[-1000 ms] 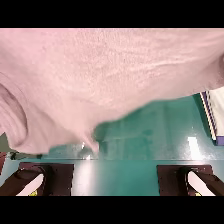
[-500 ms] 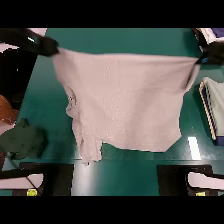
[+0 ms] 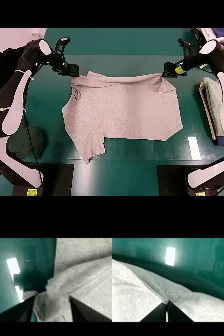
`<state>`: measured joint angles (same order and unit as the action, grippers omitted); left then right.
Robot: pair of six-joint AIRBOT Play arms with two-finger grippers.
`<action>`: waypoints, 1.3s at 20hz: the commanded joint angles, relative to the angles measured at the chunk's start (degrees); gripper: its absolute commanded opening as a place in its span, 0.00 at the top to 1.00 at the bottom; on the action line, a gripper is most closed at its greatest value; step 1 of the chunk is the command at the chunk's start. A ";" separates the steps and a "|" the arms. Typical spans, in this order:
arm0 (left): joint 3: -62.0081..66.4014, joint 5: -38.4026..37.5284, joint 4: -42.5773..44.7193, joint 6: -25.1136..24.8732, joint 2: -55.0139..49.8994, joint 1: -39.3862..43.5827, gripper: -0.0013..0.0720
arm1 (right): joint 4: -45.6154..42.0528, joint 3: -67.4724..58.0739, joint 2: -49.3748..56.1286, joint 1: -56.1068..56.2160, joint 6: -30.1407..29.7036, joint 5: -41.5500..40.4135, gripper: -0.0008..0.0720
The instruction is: Fold the shirts.
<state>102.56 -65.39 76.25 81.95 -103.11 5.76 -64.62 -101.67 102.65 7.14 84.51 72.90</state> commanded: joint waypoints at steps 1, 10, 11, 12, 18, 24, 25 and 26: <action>0.28 1.33 1.33 1.75 -0.98 -0.24 0.25 | 2.01 0.04 1.84 0.22 -0.15 -4.81 0.68; -0.83 -19.34 0.31 3.23 7.65 -10.88 0.25 | 8.66 9.09 -9.86 -4.85 -6.78 3.74 0.46; -4.37 -19.30 0.24 3.15 10.10 -11.19 0.25 | 8.72 13.11 -12.76 -5.07 -7.15 3.78 0.46; -8.55 -19.06 0.24 3.06 12.50 -11.21 0.25 | 8.74 16.81 -15.45 -5.07 -7.58 3.74 0.46; -41.62 -13.60 -0.92 1.64 28.63 -11.21 0.25 | 9.16 33.22 -29.53 -5.09 -9.18 2.49 0.46; -62.42 -5.05 -9.81 1.64 39.26 -11.19 0.25 | 9.18 41.44 -40.74 -5.09 -9.14 0.74 0.46; -64.00 -4.61 -12.07 1.55 39.23 -11.19 0.25 | 9.18 41.90 -41.97 -5.11 -9.14 0.70 0.46; -65.57 -3.45 -14.64 0.61 39.23 -11.19 0.25 | 9.16 42.21 -43.12 -5.11 -9.07 0.72 0.46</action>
<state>43.53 -72.38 67.35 83.46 -66.00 -5.41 -55.46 -61.91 63.59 2.07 75.44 74.15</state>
